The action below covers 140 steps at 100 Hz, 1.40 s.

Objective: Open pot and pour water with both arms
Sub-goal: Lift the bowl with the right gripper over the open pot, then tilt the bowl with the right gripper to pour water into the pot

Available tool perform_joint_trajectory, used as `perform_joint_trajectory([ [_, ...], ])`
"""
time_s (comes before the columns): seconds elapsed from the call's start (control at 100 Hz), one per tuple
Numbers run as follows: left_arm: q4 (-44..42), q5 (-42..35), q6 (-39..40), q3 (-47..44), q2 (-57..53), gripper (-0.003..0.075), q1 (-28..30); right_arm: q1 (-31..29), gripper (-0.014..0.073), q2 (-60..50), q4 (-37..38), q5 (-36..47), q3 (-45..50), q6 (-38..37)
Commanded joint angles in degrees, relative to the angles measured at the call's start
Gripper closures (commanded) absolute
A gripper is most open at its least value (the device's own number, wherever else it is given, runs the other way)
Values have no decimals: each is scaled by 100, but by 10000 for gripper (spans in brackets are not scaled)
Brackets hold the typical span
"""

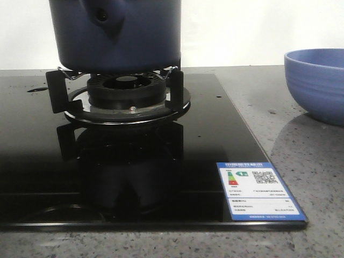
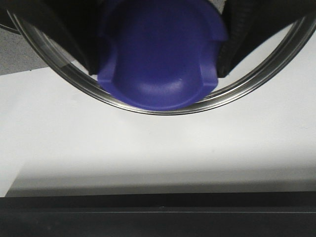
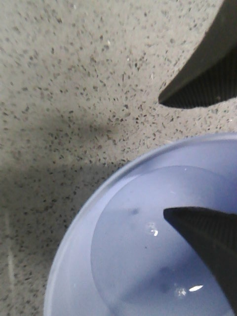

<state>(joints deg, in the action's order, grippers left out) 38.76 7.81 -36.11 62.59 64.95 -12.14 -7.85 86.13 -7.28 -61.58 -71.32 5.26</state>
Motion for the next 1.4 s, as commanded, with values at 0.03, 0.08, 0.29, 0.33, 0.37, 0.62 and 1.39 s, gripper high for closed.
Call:
perform_joint_trajectory([
  [0.03, 40, -483, 17, 205, -166, 405, 16, -47, 377, -158, -62, 100, -128, 74],
  [0.08, 40, -483, 17, 205, -166, 405, 16, -47, 479, -158, -40, 89, -128, 79],
  [0.29, 40, -483, 17, 205, -166, 405, 16, -47, 661, -170, -69, 41, -151, 89],
  [0.33, 40, -483, 17, 205, -166, 405, 16, -47, 661, -184, -109, 41, -176, 120],
  [0.37, 40, -483, 17, 205, -166, 405, 16, -47, 661, -220, -160, 41, -232, 117],
  [0.62, -30, -483, 17, 205, -166, 405, 63, -13, 652, -258, -665, -332, -1070, 297],
  [1.39, -29, -231, 17, 205, -166, 405, 788, 2355, 652, 1565, -785, -546, -5665, 82],
])
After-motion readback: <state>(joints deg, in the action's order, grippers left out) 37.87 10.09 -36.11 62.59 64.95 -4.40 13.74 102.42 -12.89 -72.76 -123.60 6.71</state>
